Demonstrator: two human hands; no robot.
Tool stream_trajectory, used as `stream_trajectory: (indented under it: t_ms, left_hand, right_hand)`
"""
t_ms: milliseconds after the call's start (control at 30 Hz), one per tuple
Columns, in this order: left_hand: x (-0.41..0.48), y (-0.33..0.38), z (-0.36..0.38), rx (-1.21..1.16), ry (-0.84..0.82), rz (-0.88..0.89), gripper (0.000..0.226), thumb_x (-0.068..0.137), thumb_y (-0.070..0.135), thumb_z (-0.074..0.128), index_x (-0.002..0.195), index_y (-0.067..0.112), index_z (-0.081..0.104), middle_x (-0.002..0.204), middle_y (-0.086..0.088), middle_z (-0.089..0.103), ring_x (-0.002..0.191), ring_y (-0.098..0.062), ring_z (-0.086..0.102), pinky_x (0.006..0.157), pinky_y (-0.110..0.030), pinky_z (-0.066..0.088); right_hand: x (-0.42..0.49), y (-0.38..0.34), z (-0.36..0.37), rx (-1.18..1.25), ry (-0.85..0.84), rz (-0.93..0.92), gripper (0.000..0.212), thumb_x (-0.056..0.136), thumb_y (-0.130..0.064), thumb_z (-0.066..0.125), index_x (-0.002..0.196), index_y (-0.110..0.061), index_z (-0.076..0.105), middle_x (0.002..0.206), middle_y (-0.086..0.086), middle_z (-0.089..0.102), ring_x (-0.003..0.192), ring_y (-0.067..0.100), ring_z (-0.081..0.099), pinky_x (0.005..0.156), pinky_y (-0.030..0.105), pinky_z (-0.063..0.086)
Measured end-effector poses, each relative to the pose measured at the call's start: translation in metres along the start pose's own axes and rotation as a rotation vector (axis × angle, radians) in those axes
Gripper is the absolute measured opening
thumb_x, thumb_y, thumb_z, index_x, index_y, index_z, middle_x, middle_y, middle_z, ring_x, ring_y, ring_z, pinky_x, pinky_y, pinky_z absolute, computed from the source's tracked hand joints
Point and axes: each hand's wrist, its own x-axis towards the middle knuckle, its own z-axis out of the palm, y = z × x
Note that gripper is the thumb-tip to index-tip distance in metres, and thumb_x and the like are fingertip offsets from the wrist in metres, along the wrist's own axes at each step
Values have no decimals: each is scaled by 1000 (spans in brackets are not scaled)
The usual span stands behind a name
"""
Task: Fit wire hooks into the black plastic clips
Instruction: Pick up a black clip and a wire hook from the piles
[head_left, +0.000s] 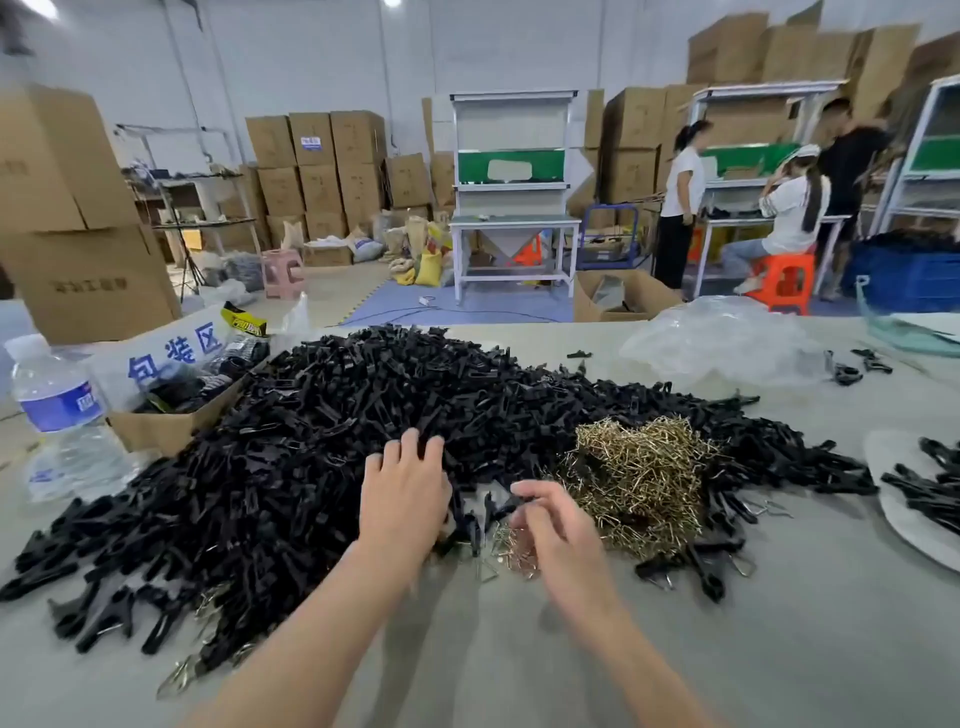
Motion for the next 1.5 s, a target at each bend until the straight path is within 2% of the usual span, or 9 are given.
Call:
stream_trajectory:
  t_ms: [67, 300, 567, 700, 867, 1000, 1067, 1233, 1500]
  left_hand:
    - [23, 3, 10, 65, -106, 1, 51, 101, 44, 42, 145, 19, 38, 143, -10, 47, 127, -32, 47, 100, -42, 39]
    - [64, 31, 41, 23, -213, -20, 58, 99, 52, 48, 143, 18, 31, 131, -15, 49, 122, -34, 43, 93, -42, 44]
    - [51, 3, 45, 27, -119, 183, 44, 101, 43, 50, 136, 18, 41, 117, 3, 62, 108, -19, 59, 67, -30, 49]
    - [50, -6, 24, -114, -104, 115, 40, 103, 44, 41, 135, 22, 45, 93, 4, 67, 87, -20, 67, 57, -31, 39]
    - [38, 0, -5, -493, -78, -75, 29, 101, 37, 48, 125, 24, 56, 60, 5, 62, 64, -24, 61, 85, -41, 47]
    - [-4, 27, -9, -956, -50, -223, 21, 98, 41, 51, 119, 37, 56, 75, 10, 72, 57, -9, 61, 62, -25, 51]
    - [-25, 49, -3, -1071, -46, -236, 25, 96, 45, 51, 120, 40, 54, 82, 14, 71, 68, -4, 64, 65, -22, 52]
    - [-40, 72, 6, -767, 53, 10, 30, 96, 49, 47, 125, 43, 48, 90, 30, 51, 80, 3, 55, 71, -14, 40]
    - [-42, 64, 6, -769, -13, 66, 34, 99, 49, 39, 127, 36, 54, 107, 25, 61, 101, 5, 55, 83, -13, 41]
  right_hand:
    - [16, 6, 3, -169, 101, -115, 31, 102, -12, 47, 104, -38, 63, 81, -7, 68, 59, 9, 52, 57, 35, 44]
    - [22, 29, 2, -585, 199, -560, 24, 97, -22, 39, 113, -33, 54, 97, -23, 49, 95, 4, 51, 83, 16, 40]
    - [32, 38, -18, -405, 252, -398, 32, 99, -7, 48, 111, -35, 55, 96, -17, 53, 74, 3, 50, 65, 17, 39]
    - [31, 37, -19, -351, 247, -367, 38, 98, -1, 50, 111, -36, 57, 95, -14, 55, 69, 6, 50, 62, 15, 37]
    - [22, 34, -20, -355, 296, -342, 35, 96, -3, 50, 110, -33, 60, 99, -23, 55, 90, 9, 54, 74, 26, 44]
    - [14, 29, -19, -226, 231, -273, 33, 101, -12, 48, 110, -42, 60, 99, -18, 62, 73, 9, 56, 66, 21, 45]
    - [14, 28, -19, -74, 152, -158, 30, 105, -20, 48, 117, -44, 61, 104, -17, 67, 80, 9, 65, 73, 27, 54]
    - [18, 24, -21, 84, 31, -6, 22, 98, -35, 61, 115, -48, 69, 109, -20, 72, 99, 2, 69, 82, 19, 54]
    - [29, 26, -19, 60, 62, 14, 18, 98, -21, 64, 104, -35, 74, 102, -11, 75, 101, 6, 69, 85, 17, 52]
